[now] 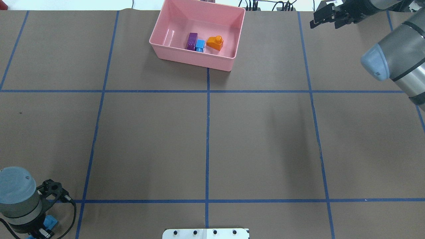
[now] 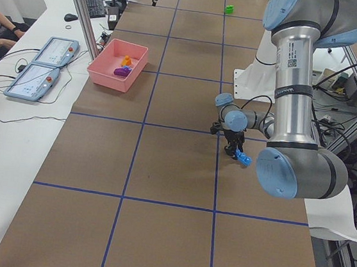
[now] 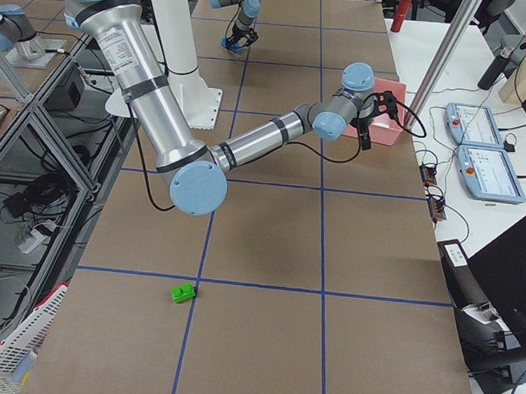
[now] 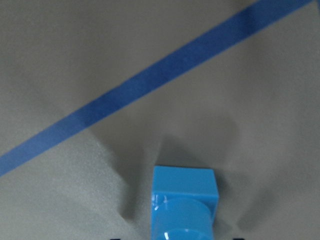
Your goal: Put all blocks into box
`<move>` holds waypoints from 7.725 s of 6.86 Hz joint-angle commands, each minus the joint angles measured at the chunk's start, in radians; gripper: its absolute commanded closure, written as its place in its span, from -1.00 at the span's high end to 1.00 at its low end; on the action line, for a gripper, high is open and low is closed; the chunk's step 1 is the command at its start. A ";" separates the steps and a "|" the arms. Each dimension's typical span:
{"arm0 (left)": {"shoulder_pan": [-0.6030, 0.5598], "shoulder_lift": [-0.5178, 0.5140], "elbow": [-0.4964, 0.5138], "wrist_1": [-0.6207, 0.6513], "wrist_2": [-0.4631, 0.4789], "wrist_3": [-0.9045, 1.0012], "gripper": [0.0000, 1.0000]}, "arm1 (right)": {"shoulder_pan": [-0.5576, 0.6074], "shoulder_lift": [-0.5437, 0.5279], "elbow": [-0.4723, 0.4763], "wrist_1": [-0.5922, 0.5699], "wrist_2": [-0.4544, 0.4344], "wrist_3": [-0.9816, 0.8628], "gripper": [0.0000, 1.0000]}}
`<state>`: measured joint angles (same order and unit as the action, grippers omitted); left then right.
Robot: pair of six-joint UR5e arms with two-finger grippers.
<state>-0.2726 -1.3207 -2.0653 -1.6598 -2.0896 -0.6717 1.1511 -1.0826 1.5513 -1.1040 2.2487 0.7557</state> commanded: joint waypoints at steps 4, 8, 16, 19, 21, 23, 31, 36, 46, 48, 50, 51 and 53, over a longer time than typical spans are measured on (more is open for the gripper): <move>-0.046 0.117 -0.278 0.072 -0.023 -0.002 -1.00 | 0.032 -0.180 0.093 0.003 0.026 -0.082 0.99; -0.443 -0.254 -0.202 0.118 -0.194 0.000 -1.00 | 0.048 -0.397 0.169 0.010 0.054 -0.105 0.99; -0.744 -0.566 0.057 0.106 -0.305 0.001 -1.00 | 0.081 -0.968 0.291 0.006 0.045 -0.544 0.99; -0.744 -0.568 0.057 0.104 -0.303 0.003 -1.00 | -0.061 -1.039 0.289 0.009 -0.056 -0.623 0.99; -0.751 -0.569 0.057 0.104 -0.303 0.006 -1.00 | -0.079 -1.076 0.268 0.009 -0.070 -0.703 0.99; -0.751 -0.580 0.057 0.106 -0.302 0.003 -1.00 | -0.080 -1.077 0.221 0.012 -0.061 -0.749 0.98; -0.797 -0.900 0.357 0.101 -0.262 0.004 -1.00 | -0.113 -1.054 0.135 0.010 0.002 -0.736 -0.15; -0.806 -1.118 0.659 -0.109 -0.260 -0.167 -1.00 | -0.087 -1.097 0.223 0.012 0.034 -0.751 -1.00; -0.565 -1.367 1.128 -0.542 0.267 -0.522 1.00 | 0.435 -0.768 0.319 -0.175 0.138 -0.856 -1.00; -0.618 -1.320 1.076 -0.464 0.161 -0.523 1.00 | 0.435 -0.558 0.317 -0.317 0.210 -0.763 -1.00; -0.719 -1.176 0.946 -0.388 0.001 -0.517 1.00 | 0.380 -0.400 0.314 -0.330 0.265 -0.554 -1.00; -0.796 -1.057 0.859 -0.380 -0.070 -0.500 1.00 | 0.321 -0.308 0.317 -0.329 0.275 -0.403 -1.00; -0.878 -0.887 0.737 -0.374 -0.115 -0.367 1.00 | 0.120 -0.080 0.290 -0.324 0.226 -0.082 -1.00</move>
<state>-1.1031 -2.3054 -1.2600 -2.0394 -2.1791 -1.1055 1.3826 -1.2942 1.8585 -1.4287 2.5035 0.4973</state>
